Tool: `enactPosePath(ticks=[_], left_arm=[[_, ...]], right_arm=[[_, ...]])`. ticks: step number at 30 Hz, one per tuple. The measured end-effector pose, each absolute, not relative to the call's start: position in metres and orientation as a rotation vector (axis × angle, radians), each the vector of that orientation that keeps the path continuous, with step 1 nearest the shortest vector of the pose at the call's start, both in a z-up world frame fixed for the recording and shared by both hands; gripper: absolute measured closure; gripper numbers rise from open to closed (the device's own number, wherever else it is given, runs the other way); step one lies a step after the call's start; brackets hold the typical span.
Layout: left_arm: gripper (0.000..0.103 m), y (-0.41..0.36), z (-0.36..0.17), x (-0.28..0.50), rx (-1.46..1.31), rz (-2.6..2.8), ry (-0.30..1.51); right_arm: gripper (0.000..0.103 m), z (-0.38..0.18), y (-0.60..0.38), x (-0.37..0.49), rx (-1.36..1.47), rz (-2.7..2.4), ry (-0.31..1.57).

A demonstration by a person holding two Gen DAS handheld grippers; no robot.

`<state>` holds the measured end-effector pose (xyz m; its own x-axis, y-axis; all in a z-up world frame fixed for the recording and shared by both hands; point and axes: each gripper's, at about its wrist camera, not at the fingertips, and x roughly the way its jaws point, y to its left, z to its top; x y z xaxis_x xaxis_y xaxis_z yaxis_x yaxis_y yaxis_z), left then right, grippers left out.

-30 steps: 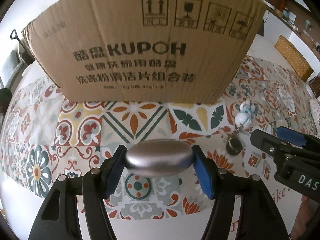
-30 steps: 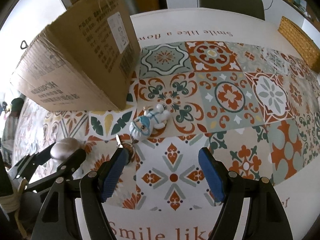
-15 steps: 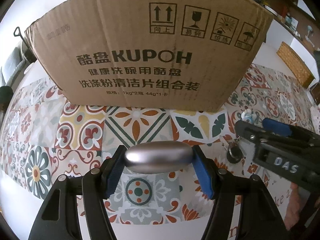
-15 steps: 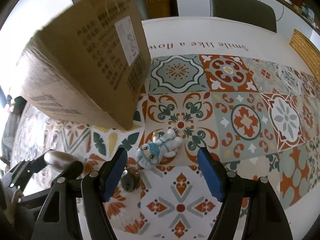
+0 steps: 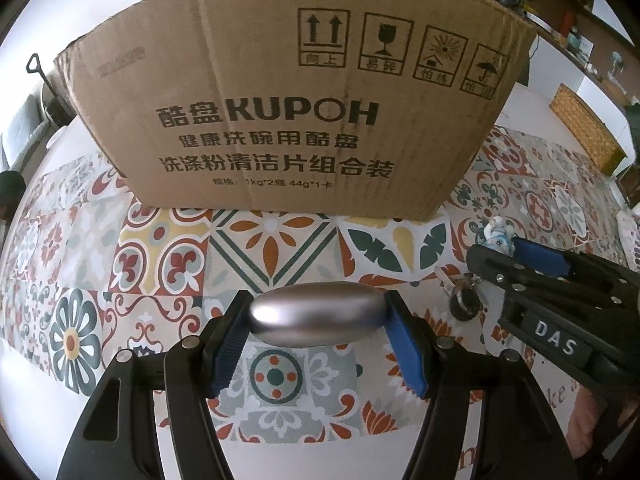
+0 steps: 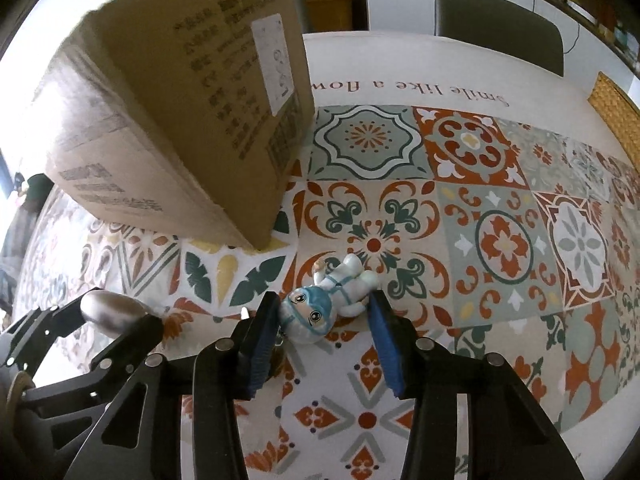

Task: Organize rigid objects
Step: 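Grasp white figurine keychain with right tool while left tool holds egg device, then carry egg device and figurine into the box and open both tools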

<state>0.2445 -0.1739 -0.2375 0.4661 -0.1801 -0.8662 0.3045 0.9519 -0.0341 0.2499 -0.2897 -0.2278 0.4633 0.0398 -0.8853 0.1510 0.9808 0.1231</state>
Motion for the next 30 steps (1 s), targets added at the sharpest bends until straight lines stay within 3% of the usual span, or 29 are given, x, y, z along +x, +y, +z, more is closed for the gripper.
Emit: enactPosePath(ticks=[30], left_arm=[[0.038,-0.132,-0.142,0.215,0.114,-0.314,0.882]], right_arm=[[0.057,-0.135,-0.257,0.195,0.219,-0.054,0.973]])
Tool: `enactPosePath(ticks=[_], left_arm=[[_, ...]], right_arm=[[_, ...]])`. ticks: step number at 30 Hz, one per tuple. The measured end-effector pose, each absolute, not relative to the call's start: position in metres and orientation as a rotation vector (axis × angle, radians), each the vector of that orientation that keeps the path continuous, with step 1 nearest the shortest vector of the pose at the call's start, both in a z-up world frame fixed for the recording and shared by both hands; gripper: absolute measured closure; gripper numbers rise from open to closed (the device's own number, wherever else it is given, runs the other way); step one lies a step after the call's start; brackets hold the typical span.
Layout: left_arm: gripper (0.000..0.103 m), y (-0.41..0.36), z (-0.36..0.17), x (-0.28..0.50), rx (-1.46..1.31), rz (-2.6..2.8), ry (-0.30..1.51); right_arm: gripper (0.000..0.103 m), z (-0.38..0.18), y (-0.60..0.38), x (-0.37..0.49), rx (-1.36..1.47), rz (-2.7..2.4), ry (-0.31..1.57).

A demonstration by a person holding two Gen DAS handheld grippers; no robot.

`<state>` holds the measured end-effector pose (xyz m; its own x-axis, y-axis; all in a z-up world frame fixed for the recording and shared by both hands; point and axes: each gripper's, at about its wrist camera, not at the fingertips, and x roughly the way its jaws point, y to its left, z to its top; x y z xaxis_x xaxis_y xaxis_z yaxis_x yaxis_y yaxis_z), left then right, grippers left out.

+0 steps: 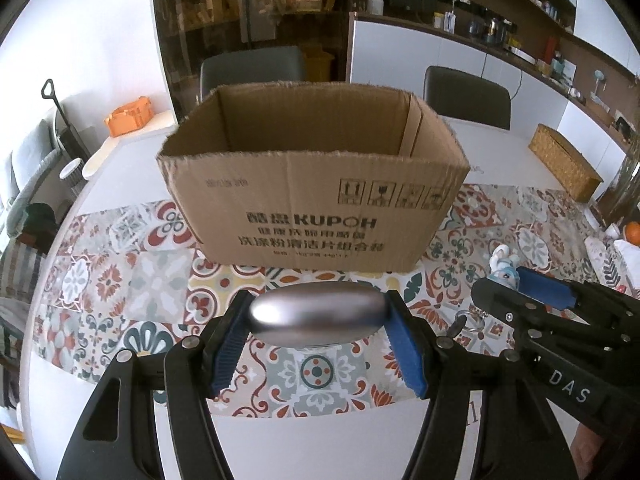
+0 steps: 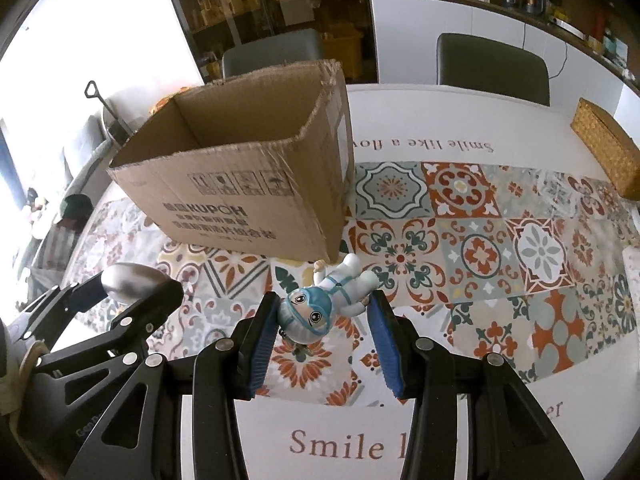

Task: Organize rigid objects
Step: 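Carry egg device and figurine into the box and open both tools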

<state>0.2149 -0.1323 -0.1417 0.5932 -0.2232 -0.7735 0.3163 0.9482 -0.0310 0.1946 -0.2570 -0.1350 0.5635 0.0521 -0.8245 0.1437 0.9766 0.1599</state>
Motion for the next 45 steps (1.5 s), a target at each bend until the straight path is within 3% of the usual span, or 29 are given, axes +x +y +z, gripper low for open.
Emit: enactPosePath(ticks=[34,45], left_arm=[[0.038,-0.092,-0.010,0.268,0.091,-0.277,0.672],[0.038,-0.100,0.004,0.316,0.120,-0.282,0.673]], right_arm=[[0.057,0.004,-0.218,0.240,0.156,-0.024,0.719],[0.057,0.022,-0.217,0.287,0.136,-0.017,0.715]])
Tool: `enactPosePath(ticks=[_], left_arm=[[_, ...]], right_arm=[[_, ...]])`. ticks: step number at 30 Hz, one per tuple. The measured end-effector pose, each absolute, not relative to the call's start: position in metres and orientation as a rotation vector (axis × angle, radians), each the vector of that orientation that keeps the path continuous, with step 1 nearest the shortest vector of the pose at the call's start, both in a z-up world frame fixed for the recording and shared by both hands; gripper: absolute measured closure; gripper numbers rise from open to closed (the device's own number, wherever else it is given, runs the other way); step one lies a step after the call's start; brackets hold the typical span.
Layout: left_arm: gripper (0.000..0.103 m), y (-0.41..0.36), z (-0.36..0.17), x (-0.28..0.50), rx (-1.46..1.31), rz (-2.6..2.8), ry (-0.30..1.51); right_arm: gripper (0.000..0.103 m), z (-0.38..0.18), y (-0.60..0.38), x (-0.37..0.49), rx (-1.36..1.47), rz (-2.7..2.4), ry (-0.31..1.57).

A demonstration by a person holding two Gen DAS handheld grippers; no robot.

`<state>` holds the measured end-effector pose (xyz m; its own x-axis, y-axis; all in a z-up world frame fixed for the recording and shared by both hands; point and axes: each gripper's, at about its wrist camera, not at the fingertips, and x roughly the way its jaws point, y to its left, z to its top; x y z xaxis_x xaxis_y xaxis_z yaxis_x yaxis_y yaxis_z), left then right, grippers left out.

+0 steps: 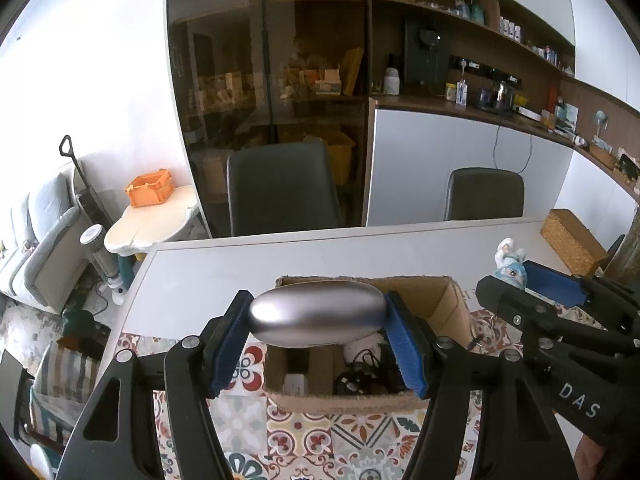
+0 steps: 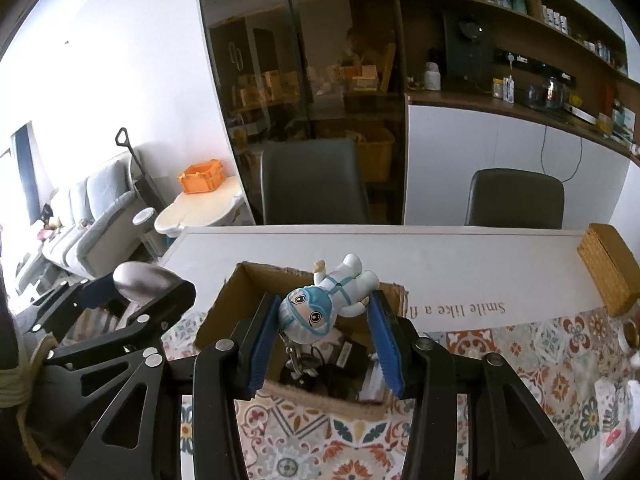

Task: Organize rigid objects
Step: 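Carry egg device and figurine into the box and open both tools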

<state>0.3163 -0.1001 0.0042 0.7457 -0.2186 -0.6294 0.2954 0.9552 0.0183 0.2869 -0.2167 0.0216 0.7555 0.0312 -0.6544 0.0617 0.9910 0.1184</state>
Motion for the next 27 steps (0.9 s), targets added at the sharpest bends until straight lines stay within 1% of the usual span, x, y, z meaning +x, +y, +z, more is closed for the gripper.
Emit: enactPosePath(ticks=[9,15,17,18,19,20,21,24,27], left_arm=[[0.038,-0.109,-0.030,0.362,0.119,-0.303,0.827],[0.037,-0.119,-0.061,0.383,0.158,-0.288,0.952],[0.036,-0.119,-0.068,0.386,0.168,-0.262,0.969],[0.029,-0.118,-0.071,0.384,0.180,-0.244,0.968],[0.019,-0.117,-0.072,0.384,0.182,-0.235,0.968],[0.017,-0.115,-0.072,0.382,0.179,-0.224,0.961],[0.017,-0.113,-0.071,0.380,0.177,-0.213,0.952],[0.007,-0.106,-0.066,0.374,0.165,-0.184,0.928],[0.007,-0.095,-0.059,0.363,0.142,-0.146,0.899]], right_arm=[[0.057,0.000,-0.226,0.332,0.154,-0.002,0.832],[0.057,-0.028,-0.231,0.354,0.154,-0.009,0.926],[0.057,-0.039,-0.234,0.359,0.166,-0.013,0.961],[0.057,-0.043,-0.235,0.360,0.172,-0.014,0.973],[0.057,-0.048,-0.236,0.361,0.175,-0.016,0.990],[0.056,-0.053,-0.238,0.362,0.184,-0.023,1.004],[0.048,-0.057,-0.239,0.362,0.193,-0.028,1.019],[0.034,-0.061,-0.246,0.359,0.215,-0.079,1.023],[0.033,-0.057,-0.250,0.346,0.244,-0.114,1.007]])
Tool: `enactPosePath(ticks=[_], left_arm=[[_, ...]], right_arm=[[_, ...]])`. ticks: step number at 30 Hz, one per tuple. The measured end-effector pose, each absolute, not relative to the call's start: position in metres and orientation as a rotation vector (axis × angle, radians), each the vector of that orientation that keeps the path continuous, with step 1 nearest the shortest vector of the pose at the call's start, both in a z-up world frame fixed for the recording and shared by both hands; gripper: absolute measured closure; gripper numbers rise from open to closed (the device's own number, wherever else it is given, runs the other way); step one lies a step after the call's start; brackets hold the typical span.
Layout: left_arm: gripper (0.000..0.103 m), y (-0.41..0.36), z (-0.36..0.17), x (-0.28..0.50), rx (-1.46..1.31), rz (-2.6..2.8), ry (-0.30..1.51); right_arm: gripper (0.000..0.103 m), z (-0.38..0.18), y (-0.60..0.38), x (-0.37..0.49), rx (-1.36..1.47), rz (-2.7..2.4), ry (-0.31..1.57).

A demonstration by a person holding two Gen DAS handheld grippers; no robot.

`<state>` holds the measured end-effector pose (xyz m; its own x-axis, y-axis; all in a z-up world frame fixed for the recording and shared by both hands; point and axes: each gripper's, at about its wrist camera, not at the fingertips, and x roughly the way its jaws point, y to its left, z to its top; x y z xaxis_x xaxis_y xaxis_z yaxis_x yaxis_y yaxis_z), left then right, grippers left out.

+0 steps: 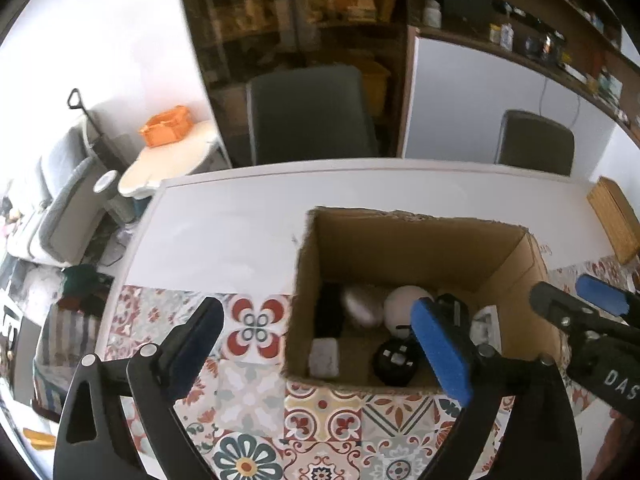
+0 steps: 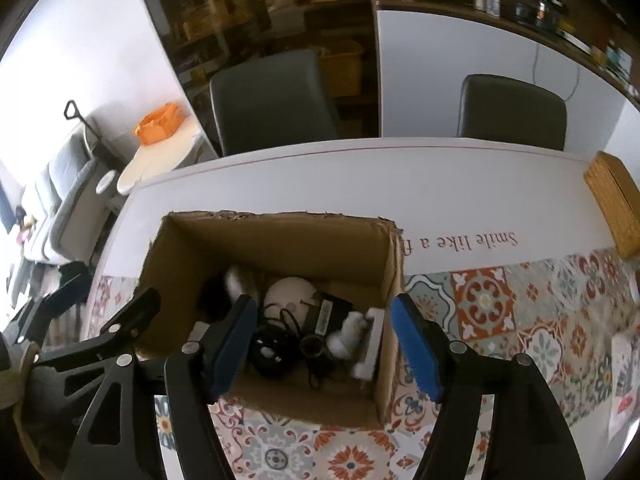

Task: Organize rigid objects

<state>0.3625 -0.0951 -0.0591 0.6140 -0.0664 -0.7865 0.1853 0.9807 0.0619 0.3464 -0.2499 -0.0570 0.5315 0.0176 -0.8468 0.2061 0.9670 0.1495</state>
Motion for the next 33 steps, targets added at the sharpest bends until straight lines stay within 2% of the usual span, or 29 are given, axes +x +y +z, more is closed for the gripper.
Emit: enactPosePath(ticks=[2,4,10,19,25,33], left_arm=[[0.007,-0.090,-0.052,0.352,0.129,-0.135,0.875],[0.001,-0.083,-0.043,0.336,0.115,-0.108,0.833],[0.000,-0.061,-0.016,0.285,0.080,-0.080,0.733],[0.000,-0.036,0.019,0.206,0.020,-0.046,0.603],[0.000,-0.030,0.041,0.160,0.020,-0.041,0.501],[0.000,-0.019,0.062,0.118,-0.015,-0.065,0.442]], right_arm=[[0.032,-0.049,-0.248,0.338,0.248,-0.124,0.990],[0.031,-0.039,-0.244,0.324,0.242,-0.142,0.951],[0.014,0.007,-0.230,0.266,0.191,-0.207,0.784],[0.009,0.056,-0.212,0.177,0.158,-0.233,0.601],[0.009,0.061,-0.218,0.130,0.247,-0.238,0.570],[0.009,0.079,-0.207,0.092,0.198,-0.218,0.518]])
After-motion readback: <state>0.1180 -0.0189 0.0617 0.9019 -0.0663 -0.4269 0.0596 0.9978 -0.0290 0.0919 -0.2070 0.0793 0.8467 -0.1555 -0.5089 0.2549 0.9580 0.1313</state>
